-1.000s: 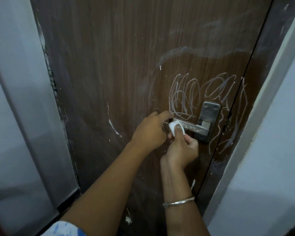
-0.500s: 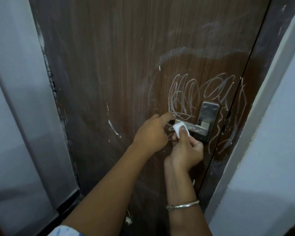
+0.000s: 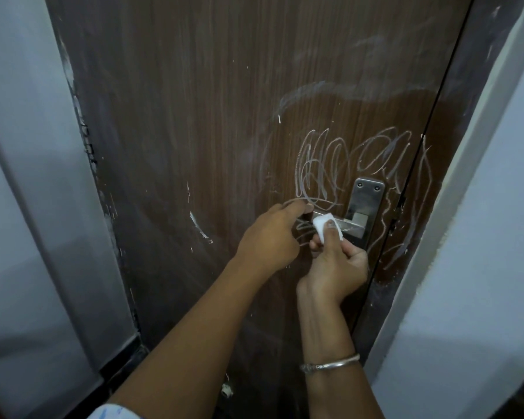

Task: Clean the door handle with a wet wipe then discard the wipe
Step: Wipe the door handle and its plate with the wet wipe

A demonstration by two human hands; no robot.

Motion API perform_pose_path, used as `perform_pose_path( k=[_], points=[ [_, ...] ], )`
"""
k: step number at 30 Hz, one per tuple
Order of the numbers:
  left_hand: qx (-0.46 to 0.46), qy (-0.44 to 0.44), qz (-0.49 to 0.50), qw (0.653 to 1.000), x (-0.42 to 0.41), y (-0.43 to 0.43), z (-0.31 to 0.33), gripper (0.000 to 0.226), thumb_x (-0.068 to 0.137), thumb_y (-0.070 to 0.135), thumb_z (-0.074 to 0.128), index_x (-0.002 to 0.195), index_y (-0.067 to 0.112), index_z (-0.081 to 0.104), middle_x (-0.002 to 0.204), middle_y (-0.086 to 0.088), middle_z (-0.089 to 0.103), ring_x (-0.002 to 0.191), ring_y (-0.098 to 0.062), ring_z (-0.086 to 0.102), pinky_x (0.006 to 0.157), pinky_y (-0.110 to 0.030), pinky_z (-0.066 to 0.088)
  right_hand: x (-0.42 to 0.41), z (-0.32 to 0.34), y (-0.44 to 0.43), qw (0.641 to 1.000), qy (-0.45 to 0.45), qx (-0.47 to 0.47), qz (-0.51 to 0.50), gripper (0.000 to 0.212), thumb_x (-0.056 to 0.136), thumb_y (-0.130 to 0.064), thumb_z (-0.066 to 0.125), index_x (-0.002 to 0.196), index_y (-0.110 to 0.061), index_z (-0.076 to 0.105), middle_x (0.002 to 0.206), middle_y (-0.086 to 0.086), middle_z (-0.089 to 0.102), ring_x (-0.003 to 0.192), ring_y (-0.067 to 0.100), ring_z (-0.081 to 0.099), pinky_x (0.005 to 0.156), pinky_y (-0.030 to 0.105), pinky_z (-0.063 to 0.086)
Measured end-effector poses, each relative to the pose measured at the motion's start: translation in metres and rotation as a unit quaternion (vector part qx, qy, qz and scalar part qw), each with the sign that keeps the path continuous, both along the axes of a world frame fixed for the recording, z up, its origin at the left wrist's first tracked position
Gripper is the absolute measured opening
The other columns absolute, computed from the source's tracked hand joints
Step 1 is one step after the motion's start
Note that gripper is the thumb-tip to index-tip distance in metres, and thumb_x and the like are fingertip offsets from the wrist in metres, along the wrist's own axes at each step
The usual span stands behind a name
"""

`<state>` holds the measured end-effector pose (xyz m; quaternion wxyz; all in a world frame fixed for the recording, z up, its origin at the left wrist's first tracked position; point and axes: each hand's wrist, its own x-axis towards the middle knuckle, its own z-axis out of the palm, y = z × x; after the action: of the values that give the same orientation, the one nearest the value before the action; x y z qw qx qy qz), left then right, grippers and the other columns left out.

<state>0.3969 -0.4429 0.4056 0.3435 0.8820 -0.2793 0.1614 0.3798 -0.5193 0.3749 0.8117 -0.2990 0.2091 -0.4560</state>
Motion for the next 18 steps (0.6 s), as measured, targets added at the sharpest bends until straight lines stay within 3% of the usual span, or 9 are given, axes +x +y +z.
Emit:
perform_pose_path(
  k=[4,8,14,18],
  points=[
    [0.002,-0.007,0.001,1.000,-0.001,-0.002,0.000,0.061,0.077,0.002,0.050,0.130,0.031,0.046,0.095,0.002,0.045,0.094,-0.024,0.054,0.079,-0.040,0.049,-0.004,-0.008,-0.004,1.000,0.010,0.004,-0.002,0.018,0.075,-0.007,0.074,0.080,-0.009,0.057,0.073,0.017,0.066,0.050,0.010,0.061,0.047,0.020,0.049],
    [0.003,-0.016,0.001,1.000,-0.002,-0.004,0.001,0.060,0.075,0.001,0.051,0.128,0.030,0.047,0.087,0.007,0.039,0.085,-0.020,0.051,0.073,-0.036,0.047,-0.003,0.000,-0.010,1.000,0.000,-0.012,-0.020,0.018,0.075,-0.008,0.075,0.079,-0.011,0.057,0.070,0.013,0.066,0.053,0.011,0.063,0.047,0.020,0.049],
    [0.001,-0.006,0.008,1.000,-0.002,-0.007,-0.003,0.063,0.076,0.001,0.051,0.129,0.033,0.045,0.089,0.006,0.039,0.078,-0.013,0.043,0.068,-0.032,0.042,-0.012,-0.011,-0.012,0.999,0.018,-0.022,-0.028,0.020,0.075,-0.009,0.075,0.080,-0.015,0.056,0.071,0.007,0.067,0.055,0.010,0.065,0.048,0.020,0.050],
    [0.006,0.003,0.004,1.000,-0.004,-0.010,-0.003,0.065,0.075,0.001,0.052,0.131,0.034,0.043,0.089,0.008,0.040,0.079,-0.014,0.045,0.066,-0.032,0.042,-0.011,-0.003,-0.019,0.998,0.003,-0.038,-0.041,0.020,0.075,-0.011,0.075,0.082,-0.015,0.056,0.077,0.011,0.068,0.058,0.012,0.066,0.049,0.022,0.052]
  ],
)
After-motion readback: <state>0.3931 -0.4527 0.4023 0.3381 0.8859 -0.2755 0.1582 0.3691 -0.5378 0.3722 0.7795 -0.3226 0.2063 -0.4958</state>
